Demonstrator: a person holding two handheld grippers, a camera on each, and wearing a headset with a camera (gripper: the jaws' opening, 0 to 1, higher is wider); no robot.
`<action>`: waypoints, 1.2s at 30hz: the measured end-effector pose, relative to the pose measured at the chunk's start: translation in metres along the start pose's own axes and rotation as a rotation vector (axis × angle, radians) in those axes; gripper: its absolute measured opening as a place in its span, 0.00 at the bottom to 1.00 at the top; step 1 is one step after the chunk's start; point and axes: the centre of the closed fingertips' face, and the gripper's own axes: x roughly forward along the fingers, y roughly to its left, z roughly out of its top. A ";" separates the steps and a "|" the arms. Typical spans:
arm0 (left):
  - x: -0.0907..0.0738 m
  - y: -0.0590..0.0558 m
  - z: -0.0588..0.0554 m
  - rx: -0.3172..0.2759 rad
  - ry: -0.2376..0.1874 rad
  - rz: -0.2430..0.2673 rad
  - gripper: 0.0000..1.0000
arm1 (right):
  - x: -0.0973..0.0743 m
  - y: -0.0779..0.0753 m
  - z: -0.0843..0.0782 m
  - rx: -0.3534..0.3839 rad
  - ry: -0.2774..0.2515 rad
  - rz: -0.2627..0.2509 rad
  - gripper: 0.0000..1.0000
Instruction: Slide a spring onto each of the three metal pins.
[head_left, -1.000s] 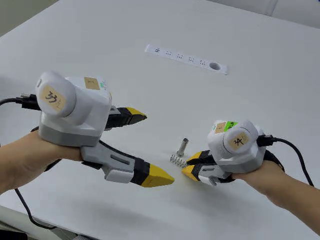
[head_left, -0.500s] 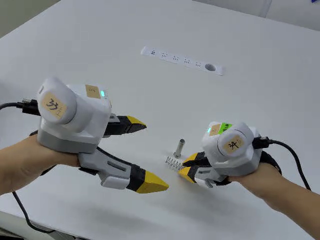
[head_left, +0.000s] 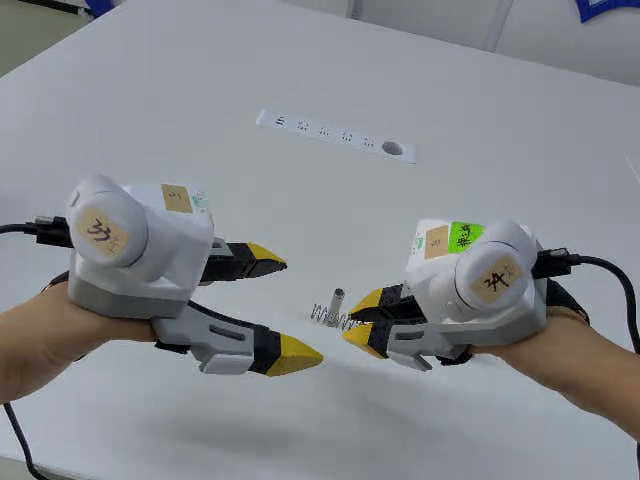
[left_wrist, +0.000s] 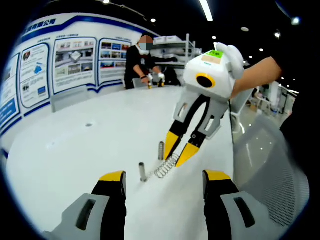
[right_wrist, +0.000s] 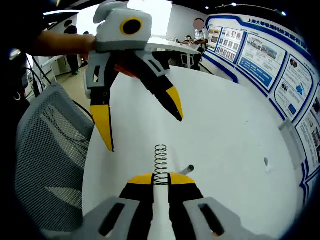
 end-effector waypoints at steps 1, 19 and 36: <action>0.000 -0.001 0.000 0.004 0.001 -0.002 0.61 | -0.002 0.002 0.003 -0.001 -0.010 0.006 0.11; 0.003 -0.035 0.007 0.088 0.017 -0.123 0.24 | -0.023 0.033 0.020 -0.114 -0.016 0.054 0.11; 0.003 -0.043 0.004 0.193 0.051 -0.152 0.12 | -0.029 0.036 0.025 -0.136 -0.016 0.060 0.11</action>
